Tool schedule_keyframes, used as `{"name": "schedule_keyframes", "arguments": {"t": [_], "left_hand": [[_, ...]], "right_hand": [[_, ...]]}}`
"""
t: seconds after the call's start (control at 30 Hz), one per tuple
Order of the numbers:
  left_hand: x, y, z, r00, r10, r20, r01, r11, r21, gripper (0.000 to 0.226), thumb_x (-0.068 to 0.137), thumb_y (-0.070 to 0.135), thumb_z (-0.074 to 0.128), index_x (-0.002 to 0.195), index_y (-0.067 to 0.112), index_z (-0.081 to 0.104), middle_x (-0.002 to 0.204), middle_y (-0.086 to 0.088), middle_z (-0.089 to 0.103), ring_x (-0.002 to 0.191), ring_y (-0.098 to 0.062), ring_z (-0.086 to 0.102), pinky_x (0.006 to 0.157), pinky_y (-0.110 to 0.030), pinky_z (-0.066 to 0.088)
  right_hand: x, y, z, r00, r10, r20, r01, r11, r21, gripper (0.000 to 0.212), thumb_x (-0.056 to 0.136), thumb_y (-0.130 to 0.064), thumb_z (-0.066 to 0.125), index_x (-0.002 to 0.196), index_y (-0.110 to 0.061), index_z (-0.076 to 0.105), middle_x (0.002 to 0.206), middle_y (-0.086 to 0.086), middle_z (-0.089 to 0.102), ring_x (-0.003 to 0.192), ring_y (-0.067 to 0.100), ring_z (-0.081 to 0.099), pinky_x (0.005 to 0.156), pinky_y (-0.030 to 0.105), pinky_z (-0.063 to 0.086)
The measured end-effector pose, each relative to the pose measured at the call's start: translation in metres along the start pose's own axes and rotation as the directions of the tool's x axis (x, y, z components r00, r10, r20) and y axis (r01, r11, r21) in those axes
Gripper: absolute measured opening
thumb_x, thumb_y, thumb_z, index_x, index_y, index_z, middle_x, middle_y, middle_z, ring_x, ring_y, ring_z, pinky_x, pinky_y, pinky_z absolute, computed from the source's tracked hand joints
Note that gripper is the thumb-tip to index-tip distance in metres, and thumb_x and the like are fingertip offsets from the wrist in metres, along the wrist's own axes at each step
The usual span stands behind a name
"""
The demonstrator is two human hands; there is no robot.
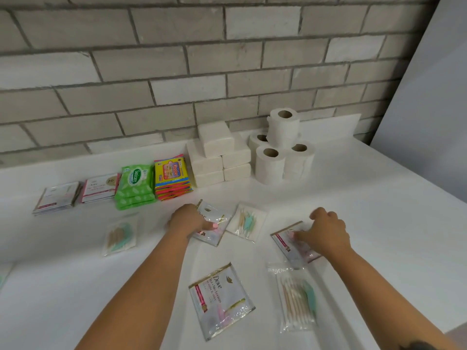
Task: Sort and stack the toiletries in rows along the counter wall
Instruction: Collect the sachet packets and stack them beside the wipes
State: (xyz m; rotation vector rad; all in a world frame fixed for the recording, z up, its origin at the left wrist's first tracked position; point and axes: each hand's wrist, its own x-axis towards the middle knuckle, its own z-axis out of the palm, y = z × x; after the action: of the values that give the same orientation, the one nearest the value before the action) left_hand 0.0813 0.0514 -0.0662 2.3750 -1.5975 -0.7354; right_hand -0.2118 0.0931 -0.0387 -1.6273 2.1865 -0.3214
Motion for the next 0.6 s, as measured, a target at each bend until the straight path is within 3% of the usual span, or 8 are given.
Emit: {"name": "schedule_keyframes", "arguments": {"t": [0.1, 0.2, 0.27, 0.33, 0.43, 0.53, 0.6], "left_hand": [[-0.007, -0.009, -0.001, 0.998, 0.068, 0.0, -0.067, 0.98, -0.188, 0.054, 0.059, 0.047, 0.084, 0.102, 0.017, 0.069, 0.1, 0.0, 0.072, 0.093, -0.02, 0.067, 0.086, -0.029, 0.052], [-0.013, -0.018, -0.002, 0.996, 0.093, 0.007, -0.082, 0.908, -0.412, 0.058, 0.047, 0.044, 0.088, 0.096, 0.016, 0.072, 0.096, -0.002, 0.074, 0.091, -0.022, 0.069, 0.09, -0.038, 0.053], [-0.014, -0.025, -0.002, 0.994, 0.111, 0.007, -0.092, 0.861, -0.501, 0.051, 0.048, 0.04, 0.088, 0.091, 0.017, 0.073, 0.095, -0.004, 0.074, 0.092, -0.023, 0.069, 0.092, -0.043, 0.053], [-0.015, -0.03, -0.003, 0.992, 0.125, 0.0, -0.105, 0.836, -0.538, 0.034, 0.061, 0.028, 0.087, 0.09, 0.02, 0.071, 0.097, -0.005, 0.074, 0.093, -0.024, 0.069, 0.093, -0.044, 0.052], [-0.018, -0.034, -0.005, 0.988, 0.15, -0.047, -0.15, 0.806, -0.573, 0.023, 0.073, 0.023, 0.08, 0.092, 0.022, 0.068, 0.099, -0.005, 0.073, 0.094, -0.025, 0.068, 0.094, -0.045, 0.051], [-0.02, -0.036, -0.01, 0.983, 0.179, -0.045, -0.166, 0.752, -0.638, 0.02, 0.083, 0.018, 0.07, 0.101, 0.023, 0.063, 0.098, -0.002, 0.069, 0.094, -0.023, 0.065, 0.096, -0.045, 0.05], [-0.023, -0.036, -0.014, 0.981, 0.19, -0.025, -0.157, 0.72, -0.676, 0.019, 0.088, 0.016, 0.064, 0.104, 0.025, 0.059, 0.097, 0.0, 0.067, 0.093, -0.022, 0.063, 0.092, -0.042, 0.051]], "right_hand": [[0.009, 0.004, 0.007, 0.984, 0.15, 0.099, -0.14, 0.985, -0.102, 0.092, 0.06, -0.057, 0.079, 0.127, -0.011, 0.037, 0.128, 0.011, 0.043, 0.122, 0.033, 0.04, 0.098, 0.045, 0.039], [0.016, 0.006, 0.012, 0.969, 0.209, 0.13, -0.192, 0.972, -0.133, 0.098, 0.056, -0.057, 0.082, 0.127, -0.01, 0.034, 0.129, 0.012, 0.046, 0.124, 0.033, 0.039, 0.1, 0.045, 0.036], [0.025, 0.007, 0.014, 0.962, 0.232, 0.144, -0.214, 0.969, -0.126, 0.094, 0.054, -0.055, 0.084, 0.122, -0.01, 0.037, 0.123, 0.011, 0.052, 0.122, 0.032, 0.042, 0.098, 0.043, 0.035], [0.033, 0.008, 0.017, 0.956, 0.237, 0.174, -0.224, 0.97, -0.091, 0.09, 0.048, -0.054, 0.086, 0.113, -0.008, 0.044, 0.109, 0.008, 0.06, 0.111, 0.03, 0.053, 0.094, 0.038, 0.042], [0.041, 0.006, 0.019, 0.96, 0.162, 0.229, -0.135, 0.983, -0.126, 0.065, 0.051, -0.053, 0.085, 0.089, -0.008, 0.056, 0.082, 0.004, 0.063, 0.08, 0.02, 0.062, 0.064, 0.025, 0.048], [0.039, 0.0, 0.015, 0.971, 0.098, 0.217, -0.062, 0.984, -0.166, 0.057, 0.061, -0.05, 0.082, 0.093, -0.013, 0.053, 0.091, 0.003, 0.061, 0.089, 0.021, 0.059, 0.071, 0.026, 0.046], [0.04, -0.004, 0.009, 0.984, 0.043, 0.173, -0.02, 0.991, -0.132, 0.049, 0.064, -0.043, 0.082, 0.09, -0.015, 0.052, 0.082, 0.0, 0.057, 0.084, 0.02, 0.056, 0.07, 0.028, 0.043]]}}
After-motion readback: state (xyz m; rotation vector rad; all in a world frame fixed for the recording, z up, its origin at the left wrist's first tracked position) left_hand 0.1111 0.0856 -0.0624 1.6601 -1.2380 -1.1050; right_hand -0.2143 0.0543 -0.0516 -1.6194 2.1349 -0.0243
